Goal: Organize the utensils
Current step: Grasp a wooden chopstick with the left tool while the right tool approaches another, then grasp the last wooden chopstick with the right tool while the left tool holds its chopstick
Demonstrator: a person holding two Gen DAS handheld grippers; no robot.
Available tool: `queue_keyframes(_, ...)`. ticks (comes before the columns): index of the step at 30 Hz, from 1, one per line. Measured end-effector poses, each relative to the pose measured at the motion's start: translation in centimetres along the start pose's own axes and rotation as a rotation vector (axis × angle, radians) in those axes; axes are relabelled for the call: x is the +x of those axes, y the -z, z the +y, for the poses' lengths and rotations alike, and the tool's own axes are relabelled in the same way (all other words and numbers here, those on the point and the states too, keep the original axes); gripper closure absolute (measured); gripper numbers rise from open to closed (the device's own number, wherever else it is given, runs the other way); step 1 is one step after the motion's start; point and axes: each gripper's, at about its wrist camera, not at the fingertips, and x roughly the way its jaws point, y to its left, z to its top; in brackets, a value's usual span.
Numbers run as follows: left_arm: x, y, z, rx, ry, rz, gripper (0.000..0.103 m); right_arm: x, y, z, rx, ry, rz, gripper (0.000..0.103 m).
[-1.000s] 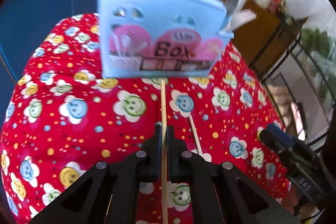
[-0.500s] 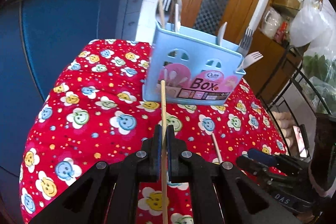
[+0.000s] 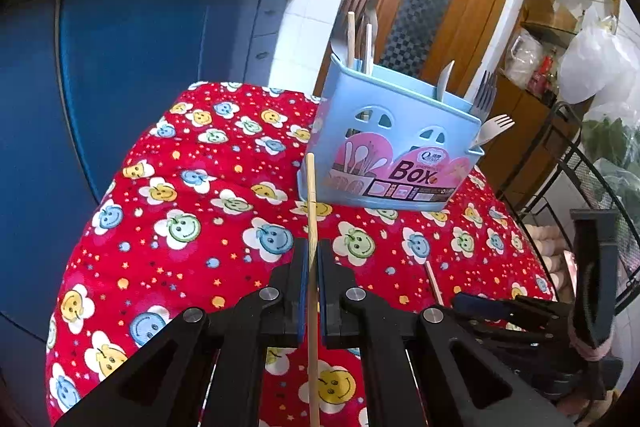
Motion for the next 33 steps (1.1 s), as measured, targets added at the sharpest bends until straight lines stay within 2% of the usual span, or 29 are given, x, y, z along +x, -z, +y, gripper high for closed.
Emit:
queue_keyframes(9, -0.4, -0.2, 0.1, -0.005, 0.026, -0.010, 0.099, 0.5, -0.5, 0.1, -0.026, 0.003, 0.023, 0.063)
queue_keyframes(17, -1.1, -0.6, -0.7, 0.009, 0.045, -0.036, 0.099, 0.8, -1.0, 0.0, -0.038, -0.003, 0.041, 0.070)
queue_keyframes(21, -1.3, -0.9, -0.9, 0.010, 0.046, -0.044, 0.099, 0.9, -1.0, 0.0, -0.053, 0.021, 0.038, 0.087)
queue_keyframes(25, -1.3, -1.0, -1.3, 0.016, 0.047, -0.044, 0.099, 0.9, -1.0, -0.7, -0.035, 0.000, 0.037, 0.096)
queue_keyframes(29, -1.2, -1.2, -1.7, 0.019, 0.048, -0.038, 0.099, 0.6, -1.0, -1.5, 0.010, -0.047, 0.027, 0.097)
queue_keyframes(33, -1.1, -1.4, -2.2, 0.027, 0.047, -0.043, 0.099, -0.7, -0.7, -1.8, 0.013, -0.062, -0.021, 0.097)
